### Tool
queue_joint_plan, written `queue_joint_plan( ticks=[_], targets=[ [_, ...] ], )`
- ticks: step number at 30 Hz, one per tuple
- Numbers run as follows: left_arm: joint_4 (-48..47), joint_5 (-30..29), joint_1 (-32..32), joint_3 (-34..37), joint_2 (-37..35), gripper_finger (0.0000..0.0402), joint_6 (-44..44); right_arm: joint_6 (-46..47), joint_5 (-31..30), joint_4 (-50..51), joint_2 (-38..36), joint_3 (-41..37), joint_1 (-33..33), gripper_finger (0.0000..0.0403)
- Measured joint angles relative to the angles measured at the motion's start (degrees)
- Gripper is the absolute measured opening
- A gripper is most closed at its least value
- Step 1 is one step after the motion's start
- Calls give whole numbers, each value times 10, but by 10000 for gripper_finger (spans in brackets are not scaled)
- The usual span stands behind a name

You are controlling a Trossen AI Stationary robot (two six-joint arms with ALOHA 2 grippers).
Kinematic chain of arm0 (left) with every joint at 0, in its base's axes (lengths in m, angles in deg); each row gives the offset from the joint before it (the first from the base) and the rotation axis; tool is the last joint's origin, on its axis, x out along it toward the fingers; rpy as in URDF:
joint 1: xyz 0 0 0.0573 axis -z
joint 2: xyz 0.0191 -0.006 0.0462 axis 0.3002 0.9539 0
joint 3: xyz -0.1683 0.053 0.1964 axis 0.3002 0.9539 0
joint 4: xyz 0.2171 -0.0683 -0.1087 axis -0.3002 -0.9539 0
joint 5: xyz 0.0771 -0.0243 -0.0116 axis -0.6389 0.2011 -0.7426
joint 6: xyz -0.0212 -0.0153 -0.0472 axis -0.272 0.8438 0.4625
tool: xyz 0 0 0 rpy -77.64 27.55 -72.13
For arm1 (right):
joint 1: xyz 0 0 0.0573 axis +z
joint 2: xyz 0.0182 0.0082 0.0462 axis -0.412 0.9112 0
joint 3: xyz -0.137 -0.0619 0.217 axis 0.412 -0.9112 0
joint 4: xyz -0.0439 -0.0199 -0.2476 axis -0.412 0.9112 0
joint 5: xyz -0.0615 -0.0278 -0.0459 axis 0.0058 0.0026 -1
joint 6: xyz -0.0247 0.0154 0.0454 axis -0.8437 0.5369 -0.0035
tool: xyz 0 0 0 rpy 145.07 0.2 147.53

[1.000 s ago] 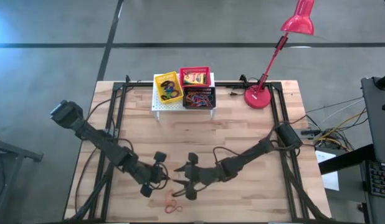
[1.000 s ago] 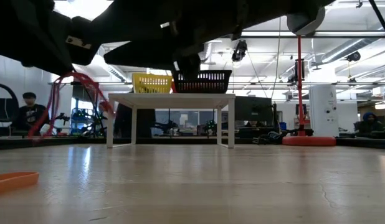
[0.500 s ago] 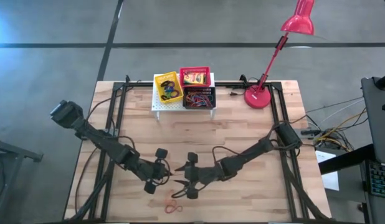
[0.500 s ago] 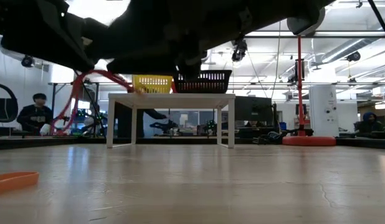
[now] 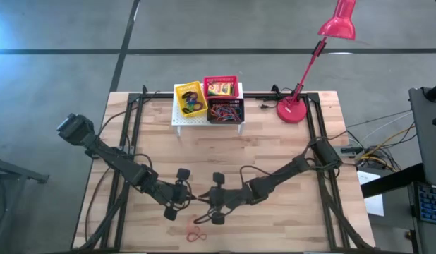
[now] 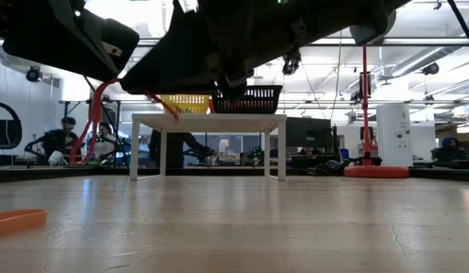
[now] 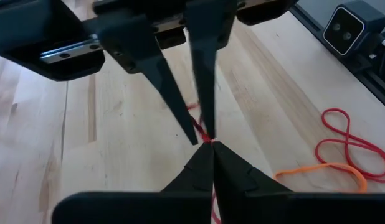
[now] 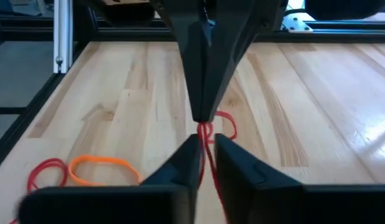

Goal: Pick & Place Office Desk Supplies
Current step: Put the red rubber band into the black bin on the shelf

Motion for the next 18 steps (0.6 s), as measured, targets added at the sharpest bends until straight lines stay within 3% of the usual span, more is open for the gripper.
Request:
queue_joint_plan(
  ticks=[2,8,13,18],
  targets=[
    [2,-5,-1,0,0,9,4,1,0,1,0,-1,0,17],
    [0,-12,-3,-6,-5,70,15,32,-7,19,0,0,3,10],
    [-32,-12,-3,-4,-20,130,44,61,-79,80,-25,3,13,9],
    [-66,-13,-3,-3,-20,156,130,91,-143,184,-94,4,14,9]
  ],
)
